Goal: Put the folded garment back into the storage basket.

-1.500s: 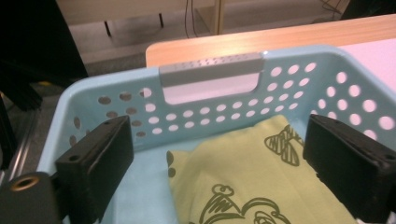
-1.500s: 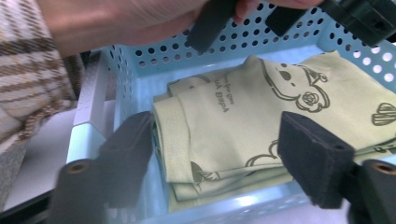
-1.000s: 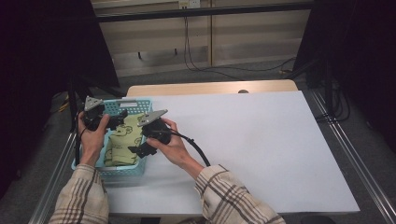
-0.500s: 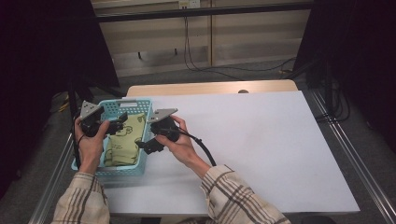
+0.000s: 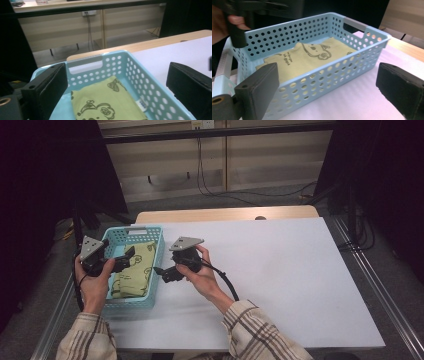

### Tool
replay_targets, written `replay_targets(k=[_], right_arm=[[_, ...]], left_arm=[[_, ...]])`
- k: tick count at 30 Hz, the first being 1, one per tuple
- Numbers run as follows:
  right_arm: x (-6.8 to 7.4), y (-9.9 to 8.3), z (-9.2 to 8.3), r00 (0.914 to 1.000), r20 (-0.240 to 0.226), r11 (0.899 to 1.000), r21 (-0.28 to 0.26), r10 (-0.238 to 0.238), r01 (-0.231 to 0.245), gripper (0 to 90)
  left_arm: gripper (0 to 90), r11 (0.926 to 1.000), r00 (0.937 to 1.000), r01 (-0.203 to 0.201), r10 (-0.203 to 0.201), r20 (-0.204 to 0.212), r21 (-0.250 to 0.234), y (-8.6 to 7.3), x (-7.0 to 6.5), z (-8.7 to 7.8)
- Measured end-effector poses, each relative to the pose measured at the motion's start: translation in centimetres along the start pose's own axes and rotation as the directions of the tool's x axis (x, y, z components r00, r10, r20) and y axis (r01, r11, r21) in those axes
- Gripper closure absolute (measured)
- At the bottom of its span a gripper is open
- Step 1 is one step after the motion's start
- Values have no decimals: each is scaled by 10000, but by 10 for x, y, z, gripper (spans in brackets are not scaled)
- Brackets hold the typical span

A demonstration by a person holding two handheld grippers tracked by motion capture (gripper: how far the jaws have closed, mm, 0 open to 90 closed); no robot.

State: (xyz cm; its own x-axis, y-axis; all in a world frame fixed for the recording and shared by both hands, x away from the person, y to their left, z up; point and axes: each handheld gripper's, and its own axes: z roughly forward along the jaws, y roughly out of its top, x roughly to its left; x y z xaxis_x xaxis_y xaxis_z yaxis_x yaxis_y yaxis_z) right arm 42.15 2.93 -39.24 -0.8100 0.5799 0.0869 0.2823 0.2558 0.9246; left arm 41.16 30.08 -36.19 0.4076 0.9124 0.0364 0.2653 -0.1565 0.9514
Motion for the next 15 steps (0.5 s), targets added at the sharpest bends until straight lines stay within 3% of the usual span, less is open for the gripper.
replay_targets(k=[8,15], right_arm=[[-5,-10,-18,9980,622,9983,-576,146,-110,38],[-10,-15,-37,9914,1285,9959,-897,238,-122,19]], left_arm=[[36,9999,9998,49,-47,193,-105,-8,-9,-16],[37,9997,9999,-15,12,-115,-250,-13,-17,-32]])
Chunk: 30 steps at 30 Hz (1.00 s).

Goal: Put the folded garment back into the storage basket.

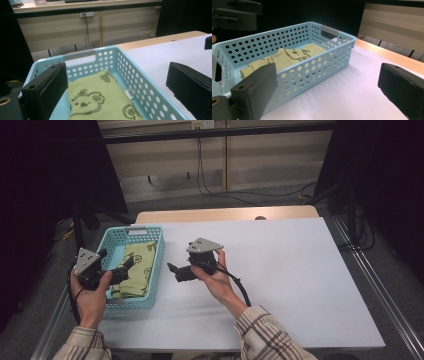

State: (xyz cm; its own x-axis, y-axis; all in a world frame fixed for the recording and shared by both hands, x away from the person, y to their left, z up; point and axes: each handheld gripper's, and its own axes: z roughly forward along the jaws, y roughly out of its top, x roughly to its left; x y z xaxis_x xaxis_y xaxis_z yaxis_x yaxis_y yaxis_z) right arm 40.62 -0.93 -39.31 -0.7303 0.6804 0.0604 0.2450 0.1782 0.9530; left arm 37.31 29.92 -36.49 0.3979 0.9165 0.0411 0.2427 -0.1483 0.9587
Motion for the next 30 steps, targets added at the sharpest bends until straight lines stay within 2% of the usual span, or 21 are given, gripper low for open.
replay_targets(k=[1,3,5,7,8,11,12,15,16,22,23,24,25,26,28,30], right_arm=[[-1,-1,-2,10000,65,10000,-33,-10,10,18],[-2,-3,-9,9996,234,9999,-29,134,-133,15],[-3,-4,-15,9992,401,10000,-45,86,-84,13],[-5,-5,-22,9979,640,9998,-198,46,-34,12],[-6,-5,-26,9973,733,9997,-226,38,-22,12],[-11,-5,-37,9945,1042,9992,-397,41,0,11],[-13,-5,-41,9932,1165,9989,-461,31,22,7],[-18,-5,-52,9882,1529,9977,-668,-34,138,3],[-19,-6,-56,9851,1718,9970,-759,10,122,2],[-28,-9,-79,9762,2169,9950,-984,59,158,0],[-30,-10,-81,9722,2342,9950,-971,-19,254,2],[-31,-11,-85,9648,2626,9944,-986,-110,381,11],[-33,-12,-90,9592,2825,9938,-1034,-92,399,14],[-35,-13,-94,9544,2985,9932,-1080,-84,425,14],[-38,-15,-100,9511,3088,9925,-1148,-38,412,16],[-41,-17,-108,9463,3232,9920,-1178,-42,446,16]], left_arm=[[37,10000,10000,31,-31,4,80,0,0,-2],[37,9993,9993,361,-362,57,98,0,0,-6],[37,9993,9993,378,-378,-39,-33,0,0,-9],[37,9998,9997,221,-221,-139,28,-1,-1,-13],[37,9992,9992,392,-391,-99,45,-2,-2,-14],[37,9997,9998,203,-202,-96,96,-5,-6,-19],[37,9996,9996,276,-276,-59,48,-6,-8,-20],[36,10000,9999,-27,29,-158,87,-7,-14,-24],[35,10000,10000,-11,11,-84,54,-7,-16,-25],[32,9998,10000,-12,10,-97,-183,-6,-27,-36],[32,9997,9999,115,-117,-49,-216,-7,-28,-36],[32,9998,9999,23,-25,-141,-185,-8,-28,-37],[30,9998,9993,70,-77,-359,-200,-11,-30,-37],[26,9999,9991,79,-84,-405,-126,-14,-30,-37],[26,9994,9991,272,-278,-317,-197,-20,-31,-37],[26,9999,9990,156,-159,-413,-76,-23,-33,-38]])
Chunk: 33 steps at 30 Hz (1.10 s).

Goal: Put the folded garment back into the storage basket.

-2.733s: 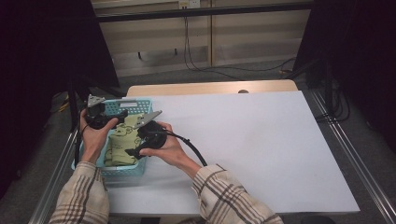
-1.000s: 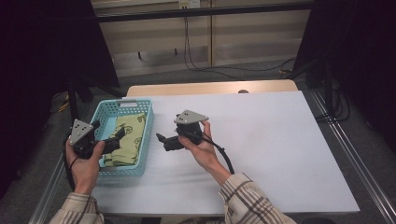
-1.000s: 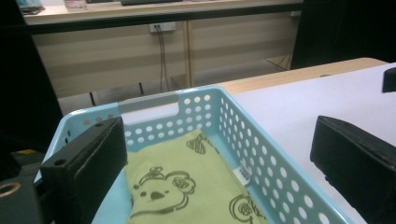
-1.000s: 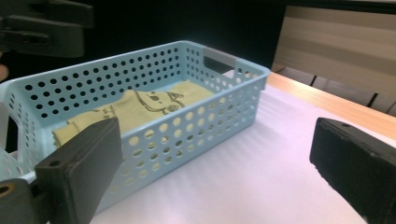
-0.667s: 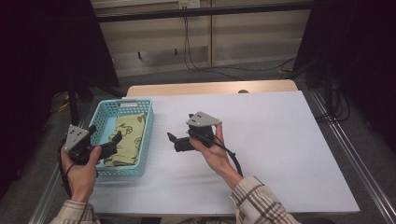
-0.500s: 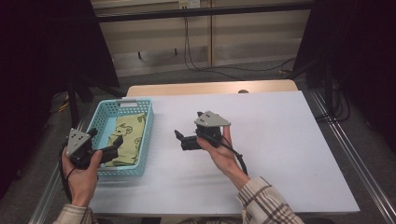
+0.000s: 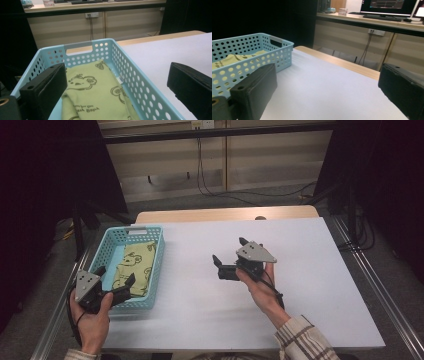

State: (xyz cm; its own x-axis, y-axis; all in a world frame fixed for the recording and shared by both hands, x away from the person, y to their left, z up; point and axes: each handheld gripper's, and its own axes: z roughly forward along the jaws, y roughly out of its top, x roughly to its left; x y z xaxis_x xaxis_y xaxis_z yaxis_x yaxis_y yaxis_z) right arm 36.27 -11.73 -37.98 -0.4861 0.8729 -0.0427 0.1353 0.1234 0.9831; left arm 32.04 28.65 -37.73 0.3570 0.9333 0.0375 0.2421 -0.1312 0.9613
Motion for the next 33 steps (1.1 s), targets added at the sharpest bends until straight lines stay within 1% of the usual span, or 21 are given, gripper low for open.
replay_targets(k=[2,3,4,6,9,10,11,14,16,17,18,19,20,22,23,24,27,29,31,32,33], right_arm=[[-6,-2,-7,9999,138,10000,-17,35,-35,16],[-9,-3,-12,9997,214,10000,-26,73,-72,16],[-11,-3,-15,9996,269,10000,-26,81,-80,16],[-17,-6,-23,9992,397,9999,-88,70,-67,16],[-26,-10,-35,9973,738,10000,-29,-22,24,14],[-30,-12,-39,9961,876,10000,10,-63,62,14],[-34,-15,-43,9952,983,10000,3,13,-13,14],[-45,-22,-57,9917,1281,9999,27,139,-144,14],[-53,-27,-68,9888,1485,9998,89,140,-155,13],[-55,-29,-72,9876,1566,9998,127,141,-162,10],[-58,-32,-77,9863,1640,9997,143,160,-186,10],[-61,-35,-84,9844,1750,9996,191,173,-209,10],[-63,-36,-88,9832,1819,9996,193,179,-217,10],[-69,-41,-101,9775,2091,9994,142,270,-306,10],[-71,-42,-105,9753,2194,9994,142,275,-313,8],[-73,-44,-110,9716,2339,9992,124,350,-389,8],[-77,-50,-125,9654,2561,9986,34,496,-522,5],[-78,-54,-135,9613,2688,9980,27,602,-632,5],[-78,-57,-144,9542,2936,9982,7,573,-602,5],[-77,-59,-148,9517,2989,9975,-50,694,-712,5],[-77,-61,-153,9491,3045,9967,-116,800,-803,5]], left_arm=[[26,9998,9997,202,-202,104,-29,-4,-3,0],[26,9999,9999,54,-55,119,116,-5,-4,-1],[26,9998,9996,205,-205,197,-11,-6,-7,-1],[26,9996,9998,155,-152,135,-240,-7,-11,-4],[26,9999,9998,60,-59,202,-85,-11,-14,-5],[26,9995,9996,201,-196,211,-239,-13,-16,-5],[26,9996,10000,5,-2,83,-276,-14,-16,-6],[26,9996,10000,37,-37,-2,-278,-15,-18,-7],[29,9995,9996,-166,159,-249,-276,-17,-20,-4],[30,9994,9994,-282,277,-222,-194,-18,-20,-3],[30,9997,9998,-143,141,-130,-179,-19,-20,-2],[30,9998,10000,-6,5,-75,-174,-20,-22,-1],[30,9997,9998,-196,194,-86,-140,-21,-24,-1],[30,9995,10000,-79,79,9,-290,-21,-27,0],[30,9994,9997,-229,228,-31,-251,-20,-26,-1],[30,9992,10000,-68,67,-22,-401,-20,-28,0],[30,9986,10000,-31,34,45,-534,-22,-31,-1],[30,9966,9993,201,-176,319,-799,-22,-34,-1],[30,9964,9997,-211,221,118,-820,-22,-34,-4],[30,9958,9996,-58,82,256,-911,-22,-35,-4],[30,9967,9996,-154,172,217,-794,-23,-34,-4]])
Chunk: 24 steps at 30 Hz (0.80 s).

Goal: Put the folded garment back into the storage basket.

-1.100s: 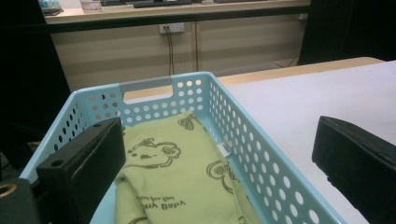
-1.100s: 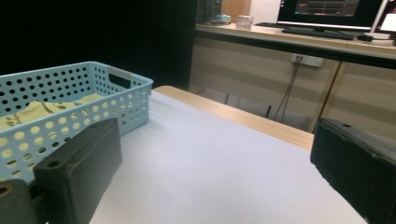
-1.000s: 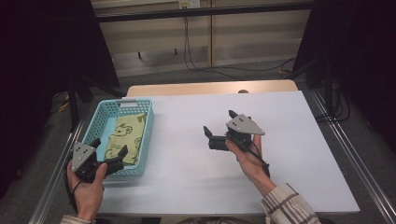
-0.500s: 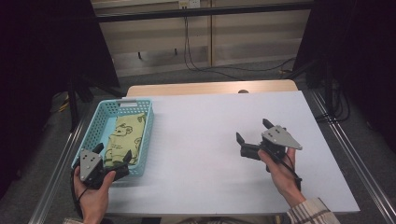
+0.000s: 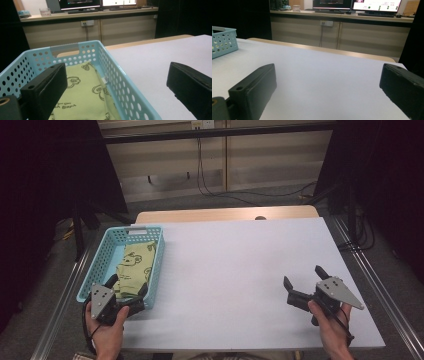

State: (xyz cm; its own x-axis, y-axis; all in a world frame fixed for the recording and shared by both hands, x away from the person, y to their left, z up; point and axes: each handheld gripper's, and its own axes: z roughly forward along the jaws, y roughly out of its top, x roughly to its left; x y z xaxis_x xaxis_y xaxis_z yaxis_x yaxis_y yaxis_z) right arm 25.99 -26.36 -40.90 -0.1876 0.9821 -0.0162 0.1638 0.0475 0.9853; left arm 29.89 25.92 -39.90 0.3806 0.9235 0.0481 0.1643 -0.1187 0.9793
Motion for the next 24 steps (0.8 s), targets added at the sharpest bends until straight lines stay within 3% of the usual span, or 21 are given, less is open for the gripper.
replay_targets(k=[1,6,12,17,21,22,24], right_arm=[[0,-1,-2,10000,-1,10000,-36,-23,23,4],[-1,-7,-15,9999,105,9999,-159,48,-46,3],[-1,-17,-25,10000,28,9998,-176,78,-78,0],[4,-17,-24,9998,-172,9994,-337,-104,98,0],[3,-17,-21,9998,-200,9994,-331,-58,51,0],[3,-17,-21,9996,-249,9993,-353,-96,87,0],[3,-18,-20,9996,-274,9994,-334,-115,106,0]], left_arm=[[30,9999,9999,130,-130,-20,-5,-1,0,0],[30,9998,9997,11,-6,-251,195,-4,0,-2],[29,9998,9991,178,-175,-389,75,-7,-2,-7],[29,9994,9998,118,-112,-172,320,-8,1,-8],[29,9986,9986,473,-467,-252,228,-10,4,-7],[29,9989,9989,350,-340,-321,314,-10,6,-8],[29,9977,9976,619,-610,-317,273,-11,6,-6]])
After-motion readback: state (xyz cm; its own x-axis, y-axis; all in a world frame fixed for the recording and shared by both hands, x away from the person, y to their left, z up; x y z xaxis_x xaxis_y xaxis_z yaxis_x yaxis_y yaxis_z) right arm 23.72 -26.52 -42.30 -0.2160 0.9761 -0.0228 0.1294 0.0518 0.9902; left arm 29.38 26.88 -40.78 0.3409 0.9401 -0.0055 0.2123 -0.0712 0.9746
